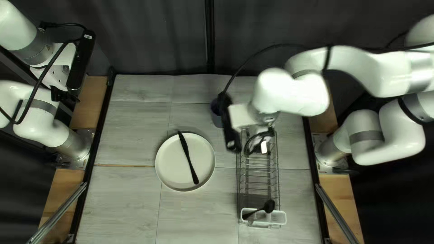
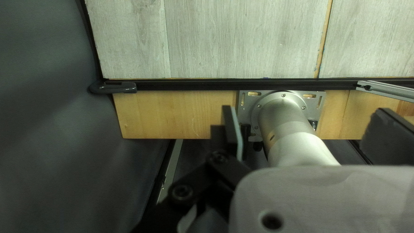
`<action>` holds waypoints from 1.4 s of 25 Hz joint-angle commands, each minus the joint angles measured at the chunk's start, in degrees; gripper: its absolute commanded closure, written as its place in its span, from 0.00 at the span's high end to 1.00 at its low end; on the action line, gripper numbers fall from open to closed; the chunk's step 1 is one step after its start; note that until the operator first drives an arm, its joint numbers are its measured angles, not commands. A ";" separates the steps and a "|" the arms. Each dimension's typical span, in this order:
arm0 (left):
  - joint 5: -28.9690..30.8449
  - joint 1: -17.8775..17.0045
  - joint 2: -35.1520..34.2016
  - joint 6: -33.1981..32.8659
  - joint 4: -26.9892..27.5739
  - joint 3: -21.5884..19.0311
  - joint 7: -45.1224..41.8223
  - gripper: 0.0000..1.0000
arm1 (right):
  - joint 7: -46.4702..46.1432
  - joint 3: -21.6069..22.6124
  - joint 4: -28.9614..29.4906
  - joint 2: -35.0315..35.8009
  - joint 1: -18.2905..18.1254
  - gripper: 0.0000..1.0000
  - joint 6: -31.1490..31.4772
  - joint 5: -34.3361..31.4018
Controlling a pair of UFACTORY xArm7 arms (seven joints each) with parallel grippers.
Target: Pick up and place plate onto table. Place down one fork to the left of the plate. Place spoon and knife to the right of the plate. Place cup above the knife and spoon
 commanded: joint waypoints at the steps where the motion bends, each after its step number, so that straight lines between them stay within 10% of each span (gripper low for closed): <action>1: 0.00 0.00 0.00 0.00 0.00 0.00 0.00 1.00 | -1.82 0.12 1.22 1.78 0.13 1.00 -0.86 -0.67; 22: 0.00 0.00 0.00 0.00 0.00 0.00 0.00 1.00 | -15.77 1.11 6.19 10.50 0.67 1.00 -5.42 -5.28; 28: 0.00 0.00 0.00 0.00 0.00 0.00 0.00 1.00 | -36.47 2.04 0.06 14.35 -2.78 1.00 -20.33 -5.45; 35: 0.00 0.00 0.00 0.00 0.00 0.00 0.00 1.00 | -37.83 2.18 -0.08 14.66 -2.94 1.00 -20.79 -5.33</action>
